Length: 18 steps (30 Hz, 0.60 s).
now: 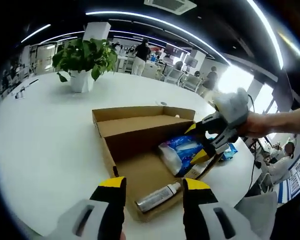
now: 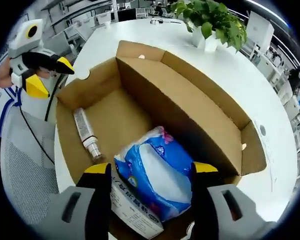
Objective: Operate the shoe box by opening the lid, removing the specified soft item, and placing it in the target area until the item is outside and the box remains undamaged.
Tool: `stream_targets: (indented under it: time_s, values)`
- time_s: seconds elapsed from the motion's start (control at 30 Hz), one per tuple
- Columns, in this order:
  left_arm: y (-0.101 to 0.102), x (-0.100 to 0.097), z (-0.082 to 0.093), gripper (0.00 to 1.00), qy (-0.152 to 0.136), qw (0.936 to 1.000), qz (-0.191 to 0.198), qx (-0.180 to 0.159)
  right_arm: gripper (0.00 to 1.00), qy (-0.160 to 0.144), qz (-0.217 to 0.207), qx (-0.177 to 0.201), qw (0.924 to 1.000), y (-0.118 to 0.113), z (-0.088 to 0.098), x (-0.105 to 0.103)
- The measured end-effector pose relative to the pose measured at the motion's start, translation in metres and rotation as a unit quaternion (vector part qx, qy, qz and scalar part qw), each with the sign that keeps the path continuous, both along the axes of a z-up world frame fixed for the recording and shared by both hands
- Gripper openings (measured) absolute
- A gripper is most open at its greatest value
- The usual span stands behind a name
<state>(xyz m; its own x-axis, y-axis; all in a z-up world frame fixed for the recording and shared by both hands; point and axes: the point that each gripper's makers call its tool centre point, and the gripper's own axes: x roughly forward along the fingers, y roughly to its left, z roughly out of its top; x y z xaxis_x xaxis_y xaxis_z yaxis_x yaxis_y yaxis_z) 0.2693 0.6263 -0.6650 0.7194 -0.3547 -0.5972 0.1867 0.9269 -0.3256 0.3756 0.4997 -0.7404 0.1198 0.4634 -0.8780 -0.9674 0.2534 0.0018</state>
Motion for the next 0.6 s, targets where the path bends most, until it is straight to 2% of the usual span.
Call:
stream_targets:
  time_s: [0.13, 0.3, 0.4, 0.6]
  values:
    - [0.006, -0.002, 0.001, 0.46, -0.001, 0.9999, 0.01, -0.002, 0.62, 0.003, 0.007, -0.009, 0.9999, 0.003, -0.006, 0.004]
    - [0.01, -0.006, 0.0, 0.46, 0.001, 0.9999, 0.016, 0.0, 0.65, 0.026, 0.026, -0.033, 0.9988, 0.006, -0.021, 0.01]
    - [0.012, -0.009, 0.0, 0.46, 0.001, 0.9998, 0.021, 0.0, 0.66, 0.024, 0.044, -0.046, 0.9977, 0.009, -0.023, 0.01]
    - [0.013, -0.012, -0.001, 0.46, 0.003, 0.9996, 0.027, -0.001, 0.65, 0.025, 0.081, -0.078, 0.9934, 0.011, -0.038, 0.014]
